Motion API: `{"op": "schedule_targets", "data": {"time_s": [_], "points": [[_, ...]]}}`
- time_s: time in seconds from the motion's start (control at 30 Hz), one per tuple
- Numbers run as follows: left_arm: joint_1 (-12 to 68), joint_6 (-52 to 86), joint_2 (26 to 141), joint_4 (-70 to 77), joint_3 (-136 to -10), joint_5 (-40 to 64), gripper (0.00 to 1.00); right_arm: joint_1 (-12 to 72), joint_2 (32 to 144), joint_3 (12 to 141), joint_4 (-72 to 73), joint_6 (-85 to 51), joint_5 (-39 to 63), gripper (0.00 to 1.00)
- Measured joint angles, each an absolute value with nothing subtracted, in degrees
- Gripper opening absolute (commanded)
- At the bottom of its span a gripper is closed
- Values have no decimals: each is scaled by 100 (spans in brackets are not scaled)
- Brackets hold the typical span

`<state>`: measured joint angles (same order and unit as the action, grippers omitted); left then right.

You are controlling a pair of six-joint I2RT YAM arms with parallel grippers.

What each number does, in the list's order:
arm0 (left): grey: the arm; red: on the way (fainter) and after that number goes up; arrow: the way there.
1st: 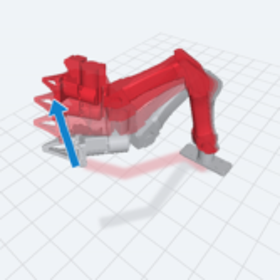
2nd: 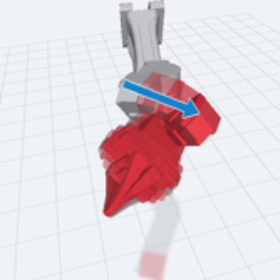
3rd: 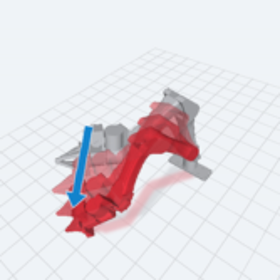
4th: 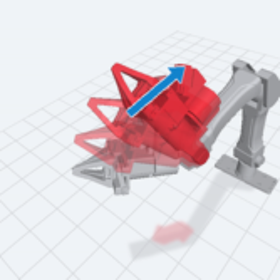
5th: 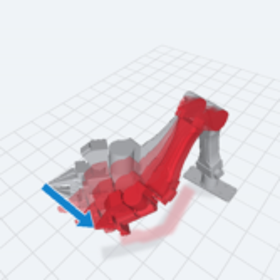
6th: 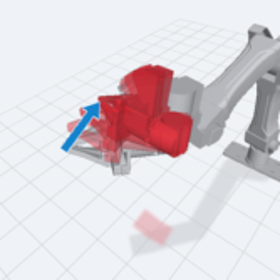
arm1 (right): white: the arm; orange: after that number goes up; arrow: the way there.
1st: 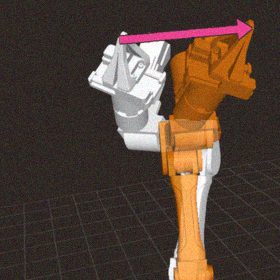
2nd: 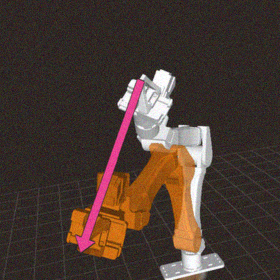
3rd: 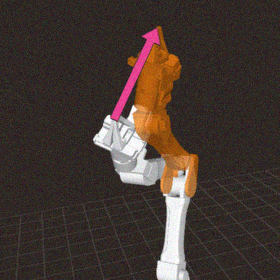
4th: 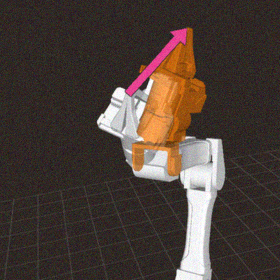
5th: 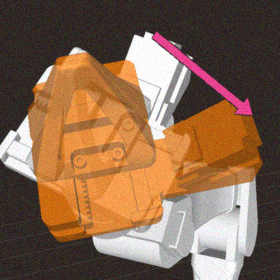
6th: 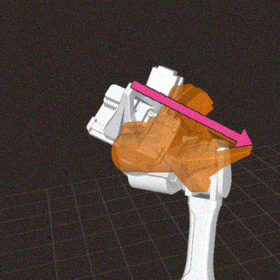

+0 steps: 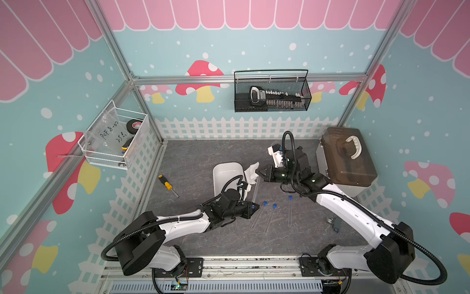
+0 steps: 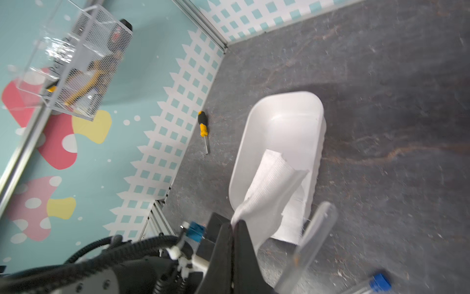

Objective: Wipe the exteriors of test tubes
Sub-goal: Wipe the dirt from the test tube.

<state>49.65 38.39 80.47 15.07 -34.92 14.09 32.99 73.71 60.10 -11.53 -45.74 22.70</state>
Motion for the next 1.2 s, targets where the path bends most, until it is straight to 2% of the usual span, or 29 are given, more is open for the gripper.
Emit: {"op": "schedule_targets", "data": {"time_s": [0.2,0.73,0.8,0.87,0.97,1.07,1.2], "points": [[4965,3839,8034,1507,-3492,1391,9,3299,7102,5046,-1251,-4692,2145,0],[4965,3837,7924,1476,-3492,1330,9,3299,6646,4362,-1243,-4829,1999,0],[4965,3835,7924,1459,-3492,1326,9,3299,6615,4305,-1247,-4856,1988,5],[4965,3833,7924,1437,-3496,1326,9,3299,6615,4292,-1240,-4901,1986,23],[4965,3815,7924,1400,-3520,1328,9,3299,6615,4294,-1219,-4930,1981,40],[4965,3813,7924,1380,-3542,1328,9,3301,6613,4316,-1203,-4963,1977,50],[4965,3813,7924,1347,-3551,1328,9,3301,6589,4392,-1194,-4980,1979,53]]}}
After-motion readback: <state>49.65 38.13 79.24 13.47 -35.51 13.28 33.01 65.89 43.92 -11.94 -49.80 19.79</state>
